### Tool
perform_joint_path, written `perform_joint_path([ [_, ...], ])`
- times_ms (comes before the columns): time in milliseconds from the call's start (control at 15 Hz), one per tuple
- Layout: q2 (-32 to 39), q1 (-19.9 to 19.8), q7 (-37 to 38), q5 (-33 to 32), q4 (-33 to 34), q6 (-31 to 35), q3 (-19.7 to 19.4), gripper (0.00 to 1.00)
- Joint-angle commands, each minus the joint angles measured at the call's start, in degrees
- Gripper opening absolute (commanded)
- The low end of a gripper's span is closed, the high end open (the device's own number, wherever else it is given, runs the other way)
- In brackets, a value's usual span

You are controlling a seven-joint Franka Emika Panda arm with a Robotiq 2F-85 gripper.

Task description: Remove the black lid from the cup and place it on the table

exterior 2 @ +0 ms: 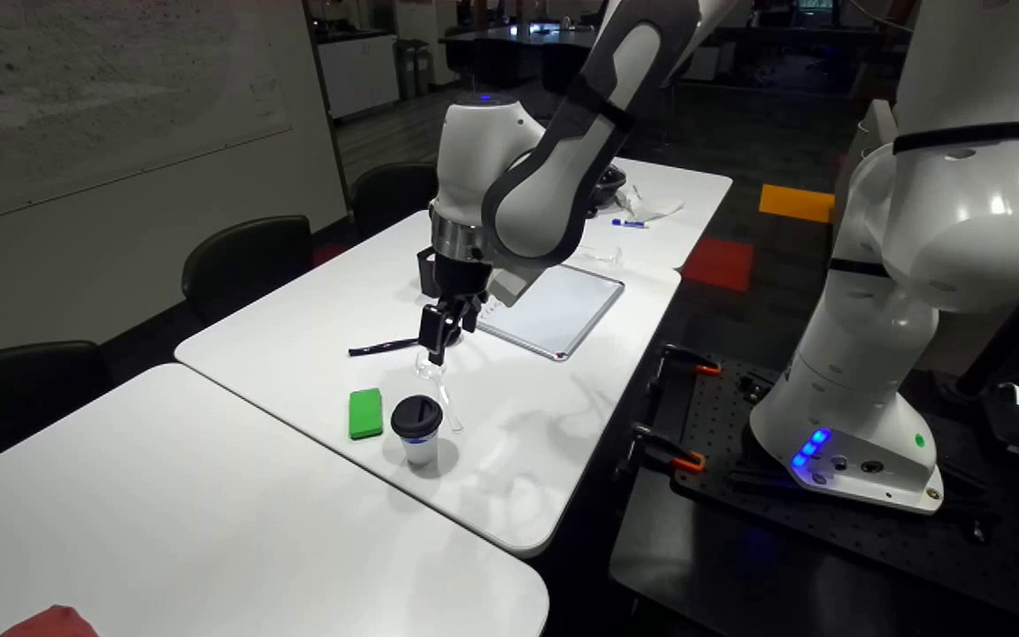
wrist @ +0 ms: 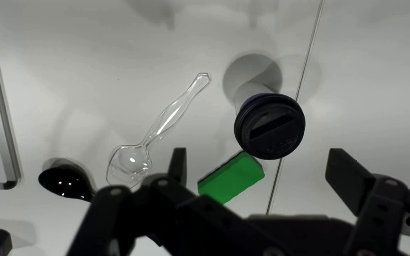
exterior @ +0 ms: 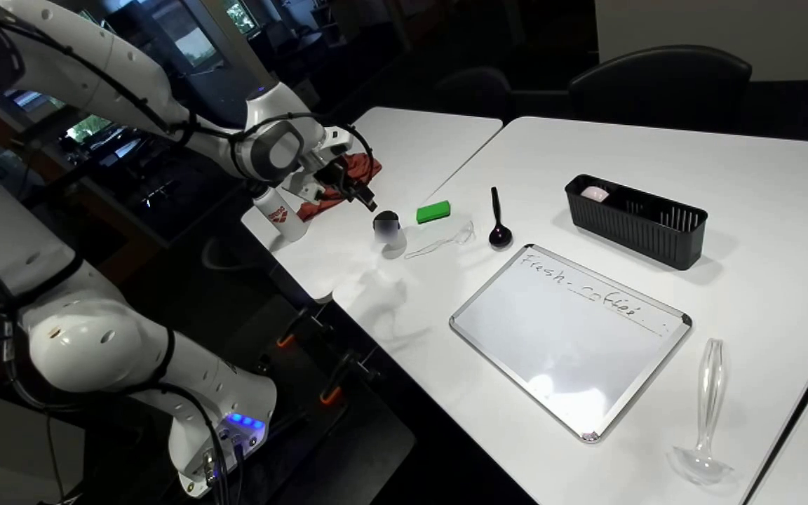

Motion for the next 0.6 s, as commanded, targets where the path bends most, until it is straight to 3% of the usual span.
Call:
perform_joint_path([
  [0, 6.95, 3.26, 5.61, -2.66, 5.33, 0.79, -1.78, 1.0],
  [533, 15.37, 12.24, 13.41, -6.84, 13.7, -2.04, -7.97, 1.0],
])
